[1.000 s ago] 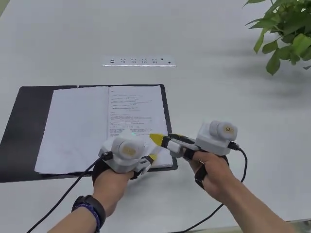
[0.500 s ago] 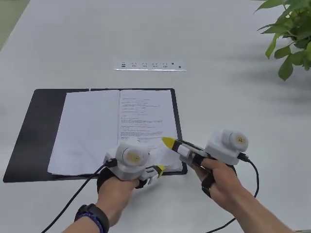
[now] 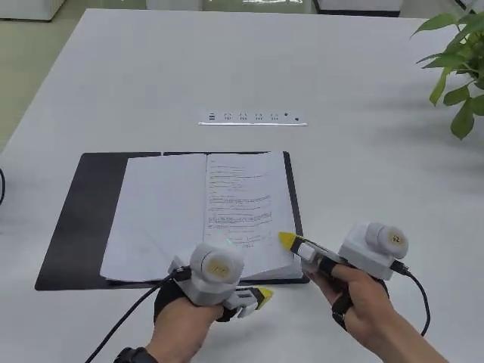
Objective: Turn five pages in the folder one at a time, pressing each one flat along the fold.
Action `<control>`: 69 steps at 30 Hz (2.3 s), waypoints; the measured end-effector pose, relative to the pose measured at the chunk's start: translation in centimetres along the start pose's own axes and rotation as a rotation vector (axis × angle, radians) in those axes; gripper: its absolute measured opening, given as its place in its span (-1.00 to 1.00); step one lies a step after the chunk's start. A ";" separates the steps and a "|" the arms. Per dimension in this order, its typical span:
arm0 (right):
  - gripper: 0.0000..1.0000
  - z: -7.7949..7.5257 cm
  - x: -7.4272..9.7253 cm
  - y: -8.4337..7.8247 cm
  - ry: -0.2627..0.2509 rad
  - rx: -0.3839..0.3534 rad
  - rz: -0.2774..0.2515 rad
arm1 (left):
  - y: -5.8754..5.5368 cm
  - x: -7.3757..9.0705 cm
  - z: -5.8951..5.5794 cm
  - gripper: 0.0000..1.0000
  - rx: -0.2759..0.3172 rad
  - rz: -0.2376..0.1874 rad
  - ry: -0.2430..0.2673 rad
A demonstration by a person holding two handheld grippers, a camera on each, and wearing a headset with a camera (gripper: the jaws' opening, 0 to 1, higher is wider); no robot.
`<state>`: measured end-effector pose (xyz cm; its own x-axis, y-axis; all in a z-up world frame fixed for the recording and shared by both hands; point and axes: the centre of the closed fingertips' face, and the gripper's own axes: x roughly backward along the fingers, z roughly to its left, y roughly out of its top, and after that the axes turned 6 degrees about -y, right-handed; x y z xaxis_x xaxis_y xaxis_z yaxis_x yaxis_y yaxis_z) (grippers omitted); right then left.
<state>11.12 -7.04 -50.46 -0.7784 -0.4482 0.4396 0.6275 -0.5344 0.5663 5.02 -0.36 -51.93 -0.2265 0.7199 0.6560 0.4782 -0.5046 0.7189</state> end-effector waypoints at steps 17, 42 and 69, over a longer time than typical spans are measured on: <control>-1.00 3.2 -0.6 2.1 0.030 0.007 -0.035 | -1.0 7.2 0.6 0.16 -0.004 -0.033 0.057; -1.00 10.9 -4.3 -0.4 0.101 0.042 -0.030 | -2.1 14.7 3.2 0.16 0.085 -0.164 0.176; -1.00 16.8 -7.7 -3.5 0.136 0.055 -0.017 | -5.7 22.6 8.9 0.18 0.096 -0.170 0.291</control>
<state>14.61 10.31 -44.06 -0.7769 -0.5341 0.3335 0.6094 -0.5046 0.6116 4.71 23.00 -43.20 -0.5352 0.6169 0.5770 0.4873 -0.3325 0.8075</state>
